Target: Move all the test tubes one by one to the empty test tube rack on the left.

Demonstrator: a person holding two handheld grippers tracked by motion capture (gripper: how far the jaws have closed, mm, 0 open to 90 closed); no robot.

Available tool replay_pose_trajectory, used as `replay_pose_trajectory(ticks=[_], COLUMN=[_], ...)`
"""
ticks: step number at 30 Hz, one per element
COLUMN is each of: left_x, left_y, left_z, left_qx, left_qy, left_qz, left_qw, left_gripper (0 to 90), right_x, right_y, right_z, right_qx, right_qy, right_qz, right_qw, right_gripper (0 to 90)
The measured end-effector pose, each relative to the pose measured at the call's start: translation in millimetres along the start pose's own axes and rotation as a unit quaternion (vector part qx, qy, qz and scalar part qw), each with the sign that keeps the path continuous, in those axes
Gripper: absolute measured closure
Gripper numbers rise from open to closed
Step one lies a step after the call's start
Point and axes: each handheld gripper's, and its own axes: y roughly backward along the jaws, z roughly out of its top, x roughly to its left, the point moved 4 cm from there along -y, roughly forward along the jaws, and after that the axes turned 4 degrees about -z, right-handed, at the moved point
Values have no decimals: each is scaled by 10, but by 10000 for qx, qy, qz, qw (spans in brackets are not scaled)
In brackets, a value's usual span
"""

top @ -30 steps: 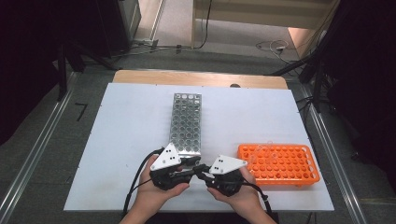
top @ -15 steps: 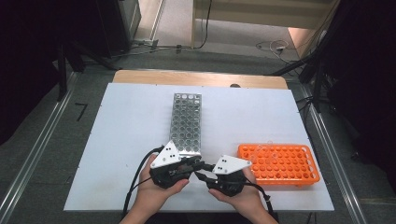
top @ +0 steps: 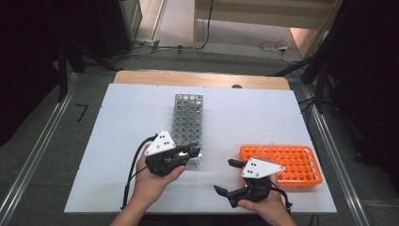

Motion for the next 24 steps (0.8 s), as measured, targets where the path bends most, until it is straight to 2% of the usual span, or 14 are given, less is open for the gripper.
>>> replay_pose_trajectory(ticks=[4, 6, 12, 17, 24], left_x=[87, 133, 260, 379, 524], left_y=[-14, -30, -91, -145, -222], left_z=[107, 150, 258, 341, 451], left_qx=[-40, -23, -16, 8, -33], left_qy=[-63, -92, -165, -166, -176], left_qz=[85, 118, 250, 326, 448], left_qw=[9999, 9999, 9995, 9993, 9988], left_gripper=[751, 751, 751, 751, 751], right_x=[-43, -74, -142, -203, -260], right_y=[123, 173, 315, 405, 505], right_z=[-63, -102, -189, -274, -371], right_qx=[-104, -117, -159, -163, -155], right_qy=[-104, -133, -194, -352, -405], right_qz=[9, -95, -182, -236, -340], right_qw=[9999, 9998, 9995, 9990, 9985], right_gripper=[0, 0, 0, 0, 0])
